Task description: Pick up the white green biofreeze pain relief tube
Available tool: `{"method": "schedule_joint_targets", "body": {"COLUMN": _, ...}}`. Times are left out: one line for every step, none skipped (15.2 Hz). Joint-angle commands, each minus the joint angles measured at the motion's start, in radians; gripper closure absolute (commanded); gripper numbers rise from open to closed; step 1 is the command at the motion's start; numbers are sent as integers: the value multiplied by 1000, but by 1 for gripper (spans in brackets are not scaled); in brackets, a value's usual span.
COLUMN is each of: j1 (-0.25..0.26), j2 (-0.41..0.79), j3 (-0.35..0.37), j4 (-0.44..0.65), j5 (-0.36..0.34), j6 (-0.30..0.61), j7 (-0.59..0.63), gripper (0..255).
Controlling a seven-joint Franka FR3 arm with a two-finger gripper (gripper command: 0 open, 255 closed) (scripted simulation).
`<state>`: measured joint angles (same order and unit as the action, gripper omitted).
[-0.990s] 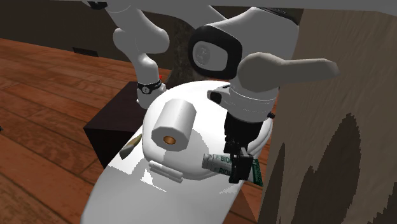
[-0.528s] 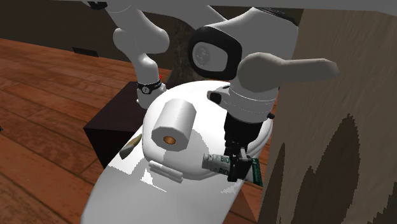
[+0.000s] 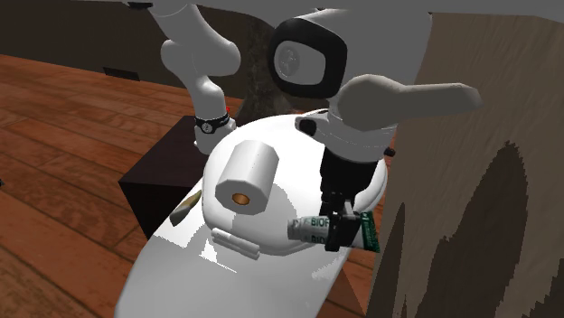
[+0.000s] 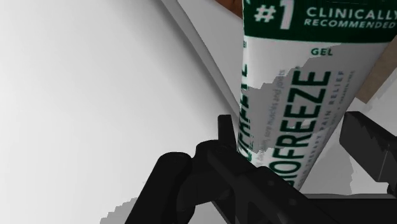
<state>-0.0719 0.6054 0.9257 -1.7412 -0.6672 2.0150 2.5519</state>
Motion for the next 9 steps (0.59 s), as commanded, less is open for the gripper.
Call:
{"method": "schedule_joint_targets", "body": {"j1": -9, "j2": -16, "j3": 12, "j4": 5, "j5": 14, "j6": -16, "j7": -10, "gripper": 255}}
{"method": "schedule_joint_targets", "body": {"j1": -11, "j2": -22, "j3": 17, "j4": 9, "j5": 21, "j6": -25, "j7": -14, "gripper": 255}}
{"method": "schedule_joint_targets", "body": {"j1": -14, "j2": -28, "j3": 22, "j4": 14, "j5": 27, "j6": -34, "j7": -19, "gripper": 255}}
{"method": "schedule_joint_targets", "body": {"j1": -17, "j2": -34, "j3": 26, "j4": 19, "j5": 34, "j6": -43, "j7": -23, "gripper": 255}}
{"method": "schedule_joint_targets", "body": {"j1": -19, "j2": -40, "j3": 31, "j4": 24, "j5": 40, "j6": -52, "j7": -28, "gripper": 255}}
{"method": "schedule_joint_targets", "body": {"j1": -21, "j2": -46, "j3": 36, "j4": 30, "j5": 46, "j6": -61, "j7": -33, "gripper": 255}}
{"method": "schedule_joint_targets", "body": {"j1": -24, "j2": -52, "j3": 40, "j4": 35, "j5": 52, "j6": -70, "j7": -37, "gripper": 255}}
{"method": "schedule_joint_targets", "body": {"j1": -26, "j2": -58, "j3": 44, "j4": 41, "j5": 58, "j6": -79, "j7": -41, "gripper": 255}}
{"method": "schedule_joint_targets", "body": {"j1": -28, "j2": -63, "j3": 48, "j4": 48, "j5": 64, "j6": -89, "j7": -46, "gripper": 255}}
